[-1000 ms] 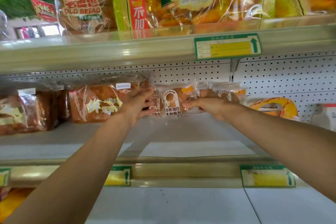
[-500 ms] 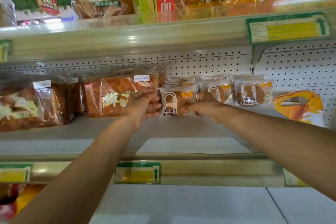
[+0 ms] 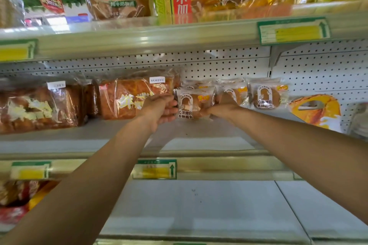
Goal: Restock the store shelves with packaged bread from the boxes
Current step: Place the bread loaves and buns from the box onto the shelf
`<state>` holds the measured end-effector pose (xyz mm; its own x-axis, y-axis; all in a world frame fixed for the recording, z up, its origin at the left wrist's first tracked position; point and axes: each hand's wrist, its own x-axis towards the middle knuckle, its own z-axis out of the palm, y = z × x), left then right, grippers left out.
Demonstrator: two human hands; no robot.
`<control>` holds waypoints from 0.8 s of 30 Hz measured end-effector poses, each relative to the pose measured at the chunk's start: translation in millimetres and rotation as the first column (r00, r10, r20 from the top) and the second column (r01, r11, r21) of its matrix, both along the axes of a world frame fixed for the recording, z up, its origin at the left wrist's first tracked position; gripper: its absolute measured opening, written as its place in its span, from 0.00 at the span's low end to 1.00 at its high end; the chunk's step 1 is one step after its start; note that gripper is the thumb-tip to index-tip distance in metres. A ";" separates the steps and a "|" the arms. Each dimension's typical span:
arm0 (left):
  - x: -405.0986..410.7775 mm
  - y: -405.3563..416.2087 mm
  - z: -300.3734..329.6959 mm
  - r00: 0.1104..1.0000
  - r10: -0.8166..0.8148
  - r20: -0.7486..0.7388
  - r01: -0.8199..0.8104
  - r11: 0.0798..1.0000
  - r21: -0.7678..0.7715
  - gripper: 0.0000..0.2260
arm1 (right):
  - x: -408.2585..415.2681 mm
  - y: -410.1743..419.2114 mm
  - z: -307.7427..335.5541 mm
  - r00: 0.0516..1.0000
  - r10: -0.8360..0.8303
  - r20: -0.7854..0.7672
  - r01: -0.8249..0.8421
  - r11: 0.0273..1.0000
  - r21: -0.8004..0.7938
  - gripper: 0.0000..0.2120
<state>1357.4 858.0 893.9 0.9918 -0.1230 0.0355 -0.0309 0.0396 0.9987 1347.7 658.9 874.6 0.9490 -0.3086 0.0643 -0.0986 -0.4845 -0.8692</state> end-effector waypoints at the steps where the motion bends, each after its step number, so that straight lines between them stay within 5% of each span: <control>1: -5.5 -0.3 1.3 1.000 0.001 0.003 -0.001 1.000 -0.007 0.02 | -9.9 1.2 3.9 0.999 -0.036 0.018 0.037 0.999 -0.025 0.28; 7: -58.2 7.7 -2.9 1.000 0.003 0.012 -0.001 0.989 -0.149 0.03 | -69.9 12.2 13.8 0.954 -0.129 0.270 0.157 0.984 -0.085 0.18; 14: -150.5 34.5 -29.7 1.000 0.008 -0.027 -0.018 0.920 -0.391 0.07 | -150.0 46.3 -5.2 0.874 0.045 0.484 -0.028 0.999 -0.042 0.05; 24: -246.9 118.3 -109.8 0.967 0.160 -0.198 -0.225 0.899 -0.375 0.06 | -236.2 139.3 -63.8 0.837 0.235 0.494 -0.260 0.966 -0.020 0.08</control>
<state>1110.5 976.3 784.1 0.9911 0.0624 -0.1177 0.0789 0.4370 0.8960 1111.5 798.2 810.8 0.8432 -0.0819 0.5313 0.4622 -0.3941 -0.7944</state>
